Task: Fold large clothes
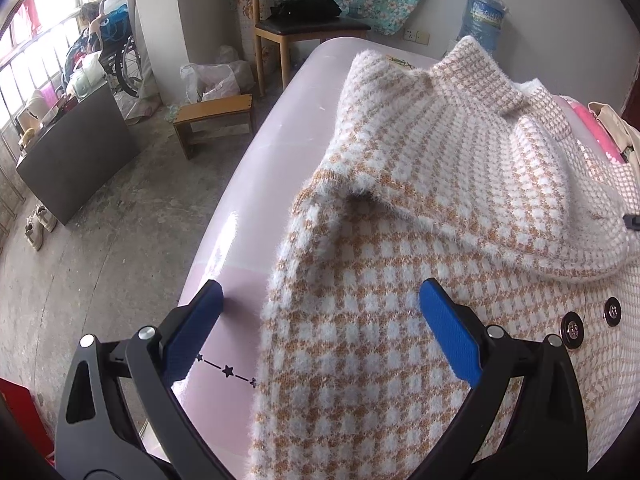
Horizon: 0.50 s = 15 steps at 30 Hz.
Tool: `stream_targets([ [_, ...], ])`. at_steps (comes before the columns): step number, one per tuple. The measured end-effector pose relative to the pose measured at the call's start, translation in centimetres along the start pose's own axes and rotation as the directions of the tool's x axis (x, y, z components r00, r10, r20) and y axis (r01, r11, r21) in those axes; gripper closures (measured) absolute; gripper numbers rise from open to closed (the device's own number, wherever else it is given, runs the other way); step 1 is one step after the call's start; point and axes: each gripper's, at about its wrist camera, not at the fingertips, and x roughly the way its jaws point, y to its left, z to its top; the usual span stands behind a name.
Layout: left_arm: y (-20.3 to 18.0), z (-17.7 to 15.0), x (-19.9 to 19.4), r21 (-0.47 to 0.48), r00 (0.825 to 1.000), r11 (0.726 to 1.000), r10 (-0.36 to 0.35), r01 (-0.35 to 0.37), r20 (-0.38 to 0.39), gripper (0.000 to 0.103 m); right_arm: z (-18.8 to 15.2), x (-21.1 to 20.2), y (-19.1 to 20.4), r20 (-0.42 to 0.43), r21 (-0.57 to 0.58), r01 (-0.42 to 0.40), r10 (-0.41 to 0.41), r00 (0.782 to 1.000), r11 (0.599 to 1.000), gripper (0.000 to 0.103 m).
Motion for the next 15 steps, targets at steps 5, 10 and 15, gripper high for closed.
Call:
stream_targets([
  [5,0.4,0.1,0.1,-0.024,1.000,0.999,0.021,-0.022,-0.003,0.008,3.7,-6.8,4.8,0.230,-0.121,-0.106,0.132,0.964,0.987,0.098],
  [10,1.5,0.3,-0.4,-0.084,1.000,0.996,-0.015,0.014,-0.016,0.008,3.2,-7.9,3.0,0.278,-0.138,-0.049,0.086,0.957,0.989,0.098],
  [15,2.0,3.7,-3.9,-0.077,0.993,0.993,-0.083,0.089,0.080,0.008,0.6,-0.5,-2.3,0.070,-0.023,-0.041,0.042,0.997,0.999,0.098],
])
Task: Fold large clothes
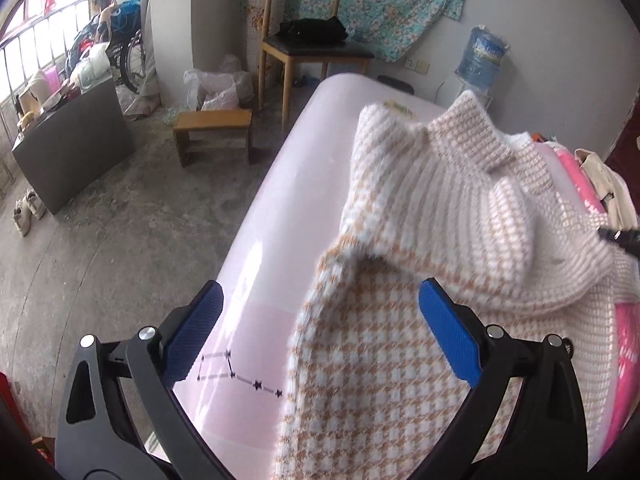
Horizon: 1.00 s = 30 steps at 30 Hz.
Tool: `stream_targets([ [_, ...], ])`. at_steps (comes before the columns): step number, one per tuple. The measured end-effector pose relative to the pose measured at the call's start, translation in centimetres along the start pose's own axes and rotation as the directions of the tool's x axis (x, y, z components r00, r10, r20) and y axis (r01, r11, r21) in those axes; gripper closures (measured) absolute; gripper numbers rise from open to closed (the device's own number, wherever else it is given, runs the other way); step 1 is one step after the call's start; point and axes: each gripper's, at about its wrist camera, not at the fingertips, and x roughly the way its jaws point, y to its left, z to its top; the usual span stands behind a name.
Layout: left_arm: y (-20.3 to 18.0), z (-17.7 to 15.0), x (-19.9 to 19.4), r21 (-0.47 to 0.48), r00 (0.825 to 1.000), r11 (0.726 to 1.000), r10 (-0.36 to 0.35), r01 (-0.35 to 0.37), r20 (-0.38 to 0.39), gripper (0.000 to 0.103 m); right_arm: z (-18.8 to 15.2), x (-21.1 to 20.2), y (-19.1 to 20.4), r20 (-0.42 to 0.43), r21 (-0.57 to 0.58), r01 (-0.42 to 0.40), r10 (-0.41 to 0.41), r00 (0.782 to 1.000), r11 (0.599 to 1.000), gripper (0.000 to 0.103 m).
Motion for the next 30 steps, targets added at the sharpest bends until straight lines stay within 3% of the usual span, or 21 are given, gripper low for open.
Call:
stream_targets([
  [3,-2.0,3.8,0.8,0.048,1.000,0.999,-0.011,0.011,0.005,0.008,-1.2,1.7,-1.2,-0.040,0.026,-0.007,0.008,0.999,1.000,0.098],
  [4,-2.7,5.1,1.9,0.059,1.000,0.998,-0.017,0.017,-0.008,0.013,-1.4,1.9,-1.4,-0.045,0.023,-0.006,0.007,0.999,1.000,0.098],
  [6,-4.2,7.2,4.8,0.089,0.999,0.996,0.007,-0.004,-0.042,0.030,-1.7,1.9,-1.4,-0.053,0.009,0.003,-0.003,0.999,1.000,0.098],
  [8,-5.0,8.9,8.2,0.093,0.995,0.996,0.025,-0.016,-0.096,0.053,-1.9,1.7,-1.4,-0.057,-0.005,0.008,-0.008,0.998,1.000,0.098],
  [11,-5.5,10.2,12.3,0.085,0.988,0.995,0.060,-0.048,-0.145,0.071,-2.3,1.4,-1.5,-0.064,-0.028,0.019,-0.021,0.998,0.999,0.098],
  [14,-5.9,10.7,13.7,0.092,0.989,0.995,0.062,-0.049,-0.136,0.089,-2.5,1.1,-1.4,-0.058,-0.052,0.035,-0.038,0.998,0.998,0.098],
  [16,-5.9,10.7,13.0,0.087,0.994,0.996,0.038,-0.029,-0.103,0.093,-2.5,0.4,-0.8,-0.032,-0.082,0.053,-0.055,0.998,0.995,0.098],
  [19,-4.2,10.8,10.8,0.004,0.999,0.999,-0.042,0.042,-0.025,0.095,-1.6,-1.5,0.3,0.045,-0.113,0.048,-0.044,0.998,0.992,0.099],
  [21,-2.6,10.8,10.6,-0.078,0.994,0.992,-0.106,0.104,-0.018,0.095,-0.9,-2.9,0.9,0.105,-0.130,0.040,-0.026,0.994,0.991,0.099],
  [24,-0.9,10.3,11.8,-0.157,0.989,0.978,-0.142,0.134,-0.040,0.095,-0.1,-3.0,1.0,0.143,-0.139,0.069,-0.049,0.988,0.988,0.099],
  [26,0.2,9.8,12.5,-0.224,0.983,0.960,-0.179,0.166,-0.039,0.095,0.0,-1.7,0.4,0.113,-0.138,0.094,-0.078,0.991,0.986,0.099],
  [28,1.3,9.4,13.4,-0.302,0.975,0.933,-0.218,0.194,-0.048,0.095,-0.3,0.4,-0.6,0.028,-0.114,0.100,-0.097,0.995,0.988,0.099],
  [30,2.3,9.0,14.3,-0.364,0.965,0.906,-0.255,0.218,-0.055,0.095,-0.7,2.2,-1.7,-0.066,-0.065,0.057,-0.061,0.996,0.996,0.099],
])
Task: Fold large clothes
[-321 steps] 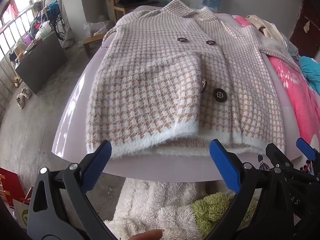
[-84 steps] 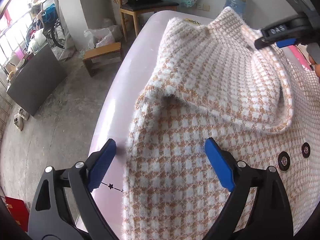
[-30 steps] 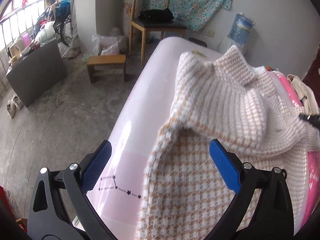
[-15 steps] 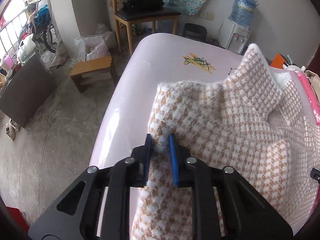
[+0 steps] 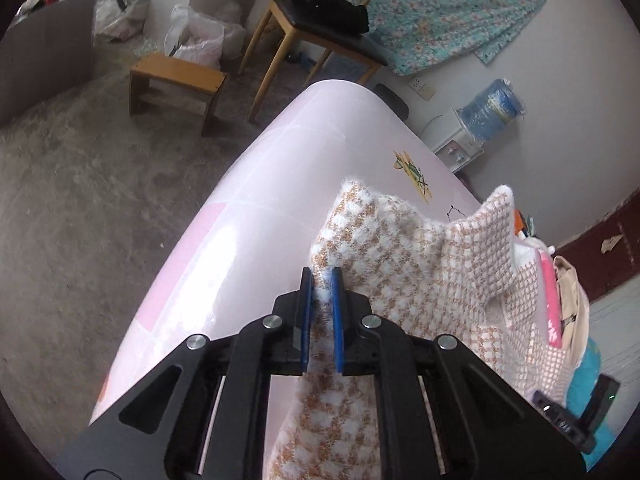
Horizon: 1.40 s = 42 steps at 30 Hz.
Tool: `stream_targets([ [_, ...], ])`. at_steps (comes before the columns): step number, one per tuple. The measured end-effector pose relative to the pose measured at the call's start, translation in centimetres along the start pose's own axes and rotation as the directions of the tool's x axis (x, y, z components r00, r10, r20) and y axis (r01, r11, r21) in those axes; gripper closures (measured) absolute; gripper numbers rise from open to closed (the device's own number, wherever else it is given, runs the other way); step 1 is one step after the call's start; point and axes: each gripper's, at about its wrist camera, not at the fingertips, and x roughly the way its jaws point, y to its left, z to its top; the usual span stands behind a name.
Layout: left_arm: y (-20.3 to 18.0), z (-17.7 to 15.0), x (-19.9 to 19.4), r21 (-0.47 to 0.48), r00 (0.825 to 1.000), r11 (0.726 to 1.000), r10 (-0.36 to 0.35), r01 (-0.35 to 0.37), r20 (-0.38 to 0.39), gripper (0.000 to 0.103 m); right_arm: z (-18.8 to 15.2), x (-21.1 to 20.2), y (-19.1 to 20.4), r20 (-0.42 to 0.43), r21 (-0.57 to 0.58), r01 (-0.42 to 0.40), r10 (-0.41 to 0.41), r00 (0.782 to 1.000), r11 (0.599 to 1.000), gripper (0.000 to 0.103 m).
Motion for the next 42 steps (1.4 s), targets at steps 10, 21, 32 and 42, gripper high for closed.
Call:
stream_targets([
  [10,-0.9,-0.1,-0.2,0.047,1.000,0.999,0.025,-0.026,0.010,0.094,2.3,1.5,-0.8,-0.039,0.054,-0.073,0.075,0.996,0.996,0.077],
  [21,-1.1,-0.1,-0.7,0.063,0.999,0.997,0.036,-0.038,0.040,0.095,4.5,-1.0,3.0,0.168,-0.089,0.080,-0.065,0.984,0.993,0.095],
  [32,0.6,0.7,-3.0,-0.034,0.997,0.997,-0.068,0.069,0.040,0.088,4.0,0.1,0.7,0.085,0.013,0.084,-0.085,0.993,0.996,0.089],
  [42,-7.5,-5.9,-3.2,0.475,0.991,0.880,0.061,0.003,-0.119,0.077,0.1,0.9,7.5,0.057,-0.301,0.129,-0.117,0.992,0.945,0.071],
])
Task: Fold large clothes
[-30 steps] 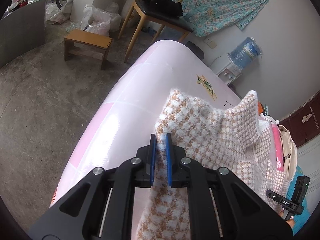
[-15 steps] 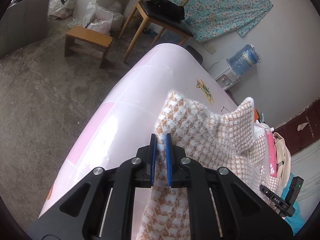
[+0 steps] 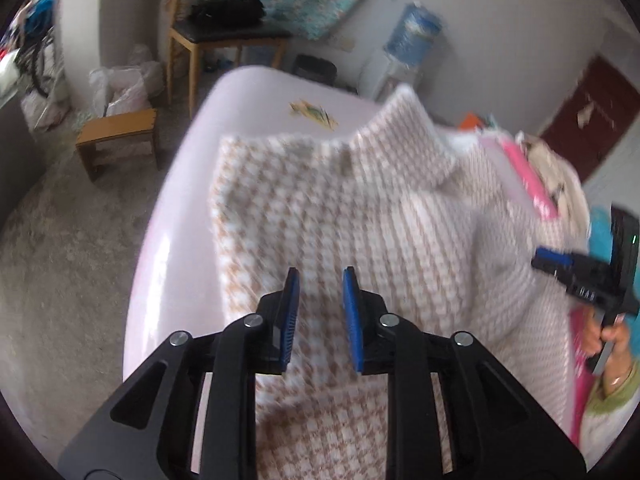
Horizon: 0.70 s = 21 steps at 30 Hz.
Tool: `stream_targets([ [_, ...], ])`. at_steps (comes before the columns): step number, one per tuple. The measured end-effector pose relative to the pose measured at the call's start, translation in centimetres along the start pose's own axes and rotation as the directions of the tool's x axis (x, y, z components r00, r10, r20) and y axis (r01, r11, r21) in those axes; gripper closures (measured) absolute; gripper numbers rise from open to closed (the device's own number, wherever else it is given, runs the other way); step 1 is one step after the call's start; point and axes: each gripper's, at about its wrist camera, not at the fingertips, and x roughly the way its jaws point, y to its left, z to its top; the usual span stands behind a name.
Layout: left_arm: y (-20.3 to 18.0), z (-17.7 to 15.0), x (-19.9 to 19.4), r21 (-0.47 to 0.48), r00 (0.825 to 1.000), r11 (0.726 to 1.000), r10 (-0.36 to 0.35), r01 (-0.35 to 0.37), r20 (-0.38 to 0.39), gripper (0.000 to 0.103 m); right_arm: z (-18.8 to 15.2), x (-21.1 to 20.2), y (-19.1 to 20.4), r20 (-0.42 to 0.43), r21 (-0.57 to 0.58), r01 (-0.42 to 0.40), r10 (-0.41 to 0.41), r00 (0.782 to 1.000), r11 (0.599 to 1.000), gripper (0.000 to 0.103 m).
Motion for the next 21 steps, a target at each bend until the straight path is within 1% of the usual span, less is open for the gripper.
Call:
stream_targets([
  [1,-0.6,-0.9,1.0,0.036,0.998,0.998,0.052,-0.050,-0.042,0.075,-0.6,1.1,0.3,-0.053,-0.012,0.027,-0.027,0.998,1.000,0.071],
  [2,-0.9,-1.8,1.5,0.065,0.995,0.994,0.088,-0.085,-0.048,0.075,-1.1,1.0,0.3,-0.029,-0.019,0.029,-0.030,0.999,0.999,0.070],
  [3,-1.3,-2.3,1.1,0.099,0.995,0.990,0.102,-0.101,-0.012,0.074,-1.3,0.8,0.2,-0.042,-0.026,0.035,-0.036,0.998,0.999,0.068],
  [4,-1.4,-2.6,1.0,0.124,0.994,0.986,0.113,-0.111,-0.012,0.074,-1.3,0.5,0.0,-0.054,-0.014,0.040,-0.040,0.998,0.999,0.066],
  [5,-1.4,-2.7,0.8,0.135,0.993,0.984,0.118,-0.115,-0.009,0.074,-1.0,0.2,-0.2,-0.071,0.010,0.046,-0.045,0.996,0.999,0.063],
  [6,-1.4,-2.6,0.5,0.134,0.993,0.985,0.114,-0.112,-0.010,0.074,-0.7,-0.1,-0.3,-0.085,0.025,0.049,-0.047,0.995,0.998,0.063],
  [7,-1.3,-2.2,0.3,0.128,0.995,0.987,0.103,-0.101,-0.008,0.073,-0.1,-0.5,0.0,-0.080,0.028,0.058,-0.055,0.995,0.998,0.063],
  [8,-1.3,-1.7,0.0,0.123,0.996,0.989,0.087,-0.086,0.003,0.070,0.7,-1.1,0.4,-0.051,0.022,0.049,-0.048,0.998,0.999,0.063],
  [9,-1.4,-1.1,-0.2,0.119,0.997,0.990,0.079,-0.081,0.020,0.069,1.7,-1.6,1.2,-0.018,0.009,0.023,-0.023,1.000,1.000,0.063],
  [11,-1.6,0.6,0.0,0.095,0.997,0.993,0.068,-0.072,0.042,0.066,4.0,-2.0,3.5,0.043,-0.038,-0.021,0.023,0.999,0.999,0.063],
  [12,-1.6,1.5,0.5,0.074,0.998,0.996,0.053,-0.056,0.038,0.066,5.1,-1.8,4.9,0.062,-0.063,-0.044,0.048,0.997,0.997,0.063],
  [13,-1.4,2.4,1.3,0.049,0.998,0.997,0.053,-0.055,0.030,0.066,6.1,-1.4,6.2,0.070,-0.091,-0.080,0.086,0.994,0.993,0.063],
  [16,0.0,4.6,4.1,-0.045,0.992,0.992,0.122,-0.121,0.018,0.067,8.5,0.7,9.4,0.069,-0.129,-0.146,0.156,0.985,0.981,0.064],
  [17,0.8,5.0,4.7,-0.085,0.992,0.989,0.125,-0.123,0.025,0.069,8.9,1.5,10.4,0.065,-0.133,-0.158,0.168,0.984,0.978,0.072],
  [18,1.5,5.3,4.8,-0.117,0.990,0.985,0.134,-0.128,0.046,0.069,9.3,2.3,10.9,0.059,-0.135,-0.162,0.171,0.984,0.978,0.074],
  [19,2.1,5.6,4.8,-0.142,0.988,0.980,0.146,-0.137,0.055,0.069,9.4,3.2,11.0,0.052,-0.140,-0.142,0.151,0.987,0.980,0.076],
  [21,3.3,5.6,4.8,-0.188,0.992,0.977,0.112,-0.099,0.060,0.070,9.3,5.3,10.3,0.018,-0.143,-0.048,0.051,0.999,0.989,0.079],
])
